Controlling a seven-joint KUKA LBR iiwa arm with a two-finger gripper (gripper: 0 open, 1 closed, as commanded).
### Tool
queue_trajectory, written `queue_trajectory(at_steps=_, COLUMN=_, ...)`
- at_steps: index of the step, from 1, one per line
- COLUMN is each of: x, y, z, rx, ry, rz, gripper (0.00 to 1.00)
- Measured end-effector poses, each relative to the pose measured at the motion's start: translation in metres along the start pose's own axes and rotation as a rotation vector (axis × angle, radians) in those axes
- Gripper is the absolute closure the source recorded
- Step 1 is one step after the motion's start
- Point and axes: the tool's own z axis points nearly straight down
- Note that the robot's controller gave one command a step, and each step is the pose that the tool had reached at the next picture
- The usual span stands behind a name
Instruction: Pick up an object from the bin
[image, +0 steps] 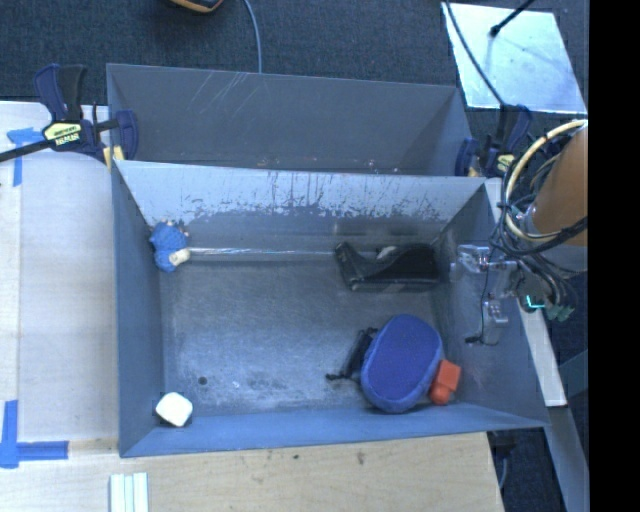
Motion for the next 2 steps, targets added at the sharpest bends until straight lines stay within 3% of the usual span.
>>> queue_trajectory(at_steps=1, x=0.047, y=0.043, z=0.088, rx=-0.001, ry=-0.005, rz=0.023, gripper=0.0)
queue_trajectory(at_steps=2, x=0.033, y=0.094, z=0.093, rx=0.0, ry=-0.011, rz=-0.011, gripper=0.0)
